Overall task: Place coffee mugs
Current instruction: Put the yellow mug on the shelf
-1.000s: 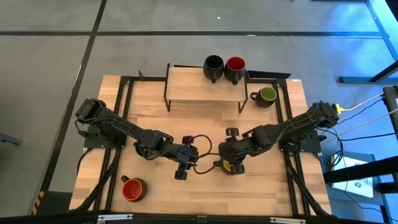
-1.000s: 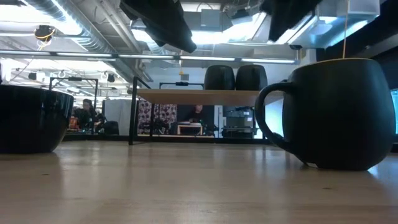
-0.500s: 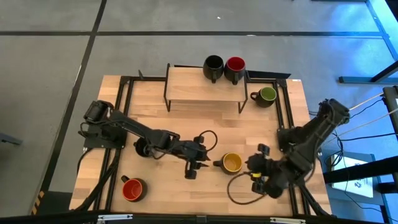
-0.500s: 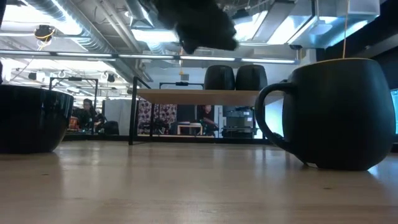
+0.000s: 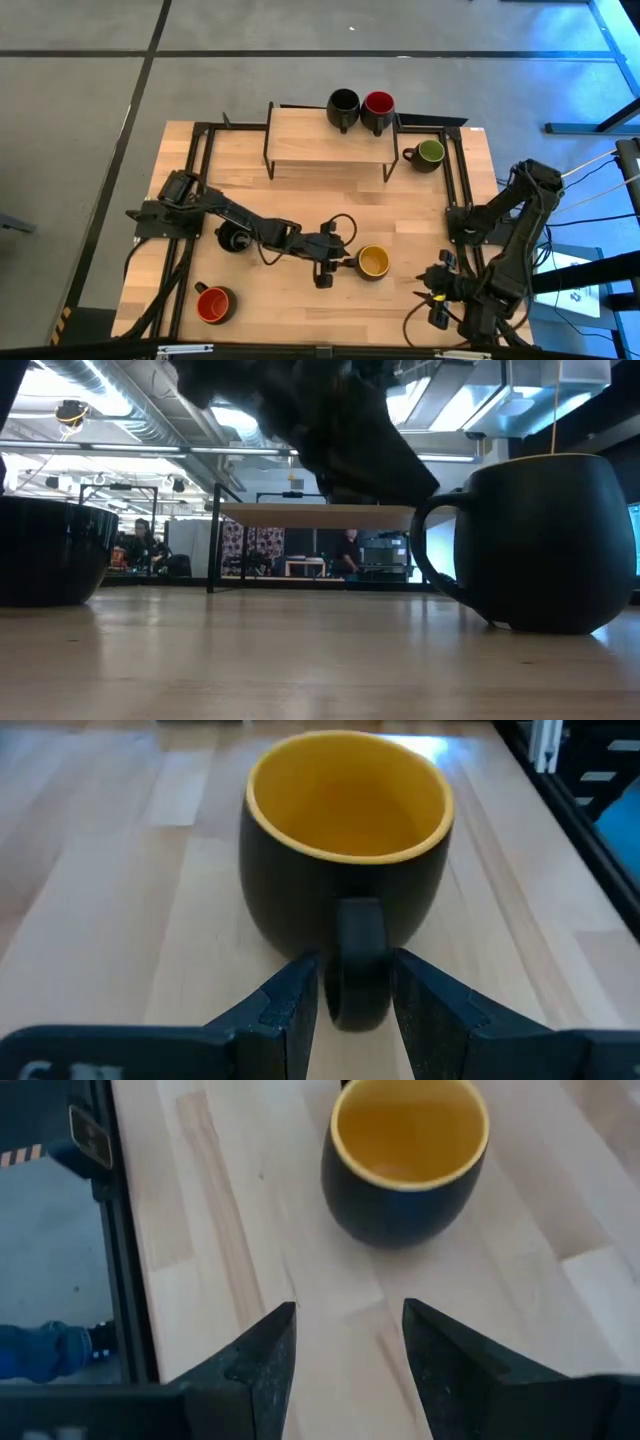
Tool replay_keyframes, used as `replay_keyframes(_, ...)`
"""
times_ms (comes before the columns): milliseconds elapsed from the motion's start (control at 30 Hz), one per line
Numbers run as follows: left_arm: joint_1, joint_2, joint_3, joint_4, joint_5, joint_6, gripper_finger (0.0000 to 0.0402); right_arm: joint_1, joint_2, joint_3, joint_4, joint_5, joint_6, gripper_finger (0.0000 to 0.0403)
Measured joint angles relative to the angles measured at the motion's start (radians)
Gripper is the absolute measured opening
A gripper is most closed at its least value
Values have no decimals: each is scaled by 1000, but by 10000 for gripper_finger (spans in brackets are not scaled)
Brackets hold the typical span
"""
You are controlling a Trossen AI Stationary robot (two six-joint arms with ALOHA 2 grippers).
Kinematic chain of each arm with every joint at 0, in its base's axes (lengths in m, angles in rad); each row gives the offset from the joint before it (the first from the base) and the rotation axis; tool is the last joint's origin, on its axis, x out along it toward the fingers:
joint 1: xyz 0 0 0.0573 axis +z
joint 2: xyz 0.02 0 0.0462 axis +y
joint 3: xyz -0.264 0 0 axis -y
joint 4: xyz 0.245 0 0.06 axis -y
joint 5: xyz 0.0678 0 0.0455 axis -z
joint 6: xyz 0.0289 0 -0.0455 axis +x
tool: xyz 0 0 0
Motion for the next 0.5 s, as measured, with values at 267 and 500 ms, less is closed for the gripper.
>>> replay_keyframes(267,-3,78,1,46,-36,-47,121,53,0,-17,-4,-4,45,170)
replay_keyframes(500,0,83,1,69,-49,-33,113,51,0,-17,-8,-1,43,170)
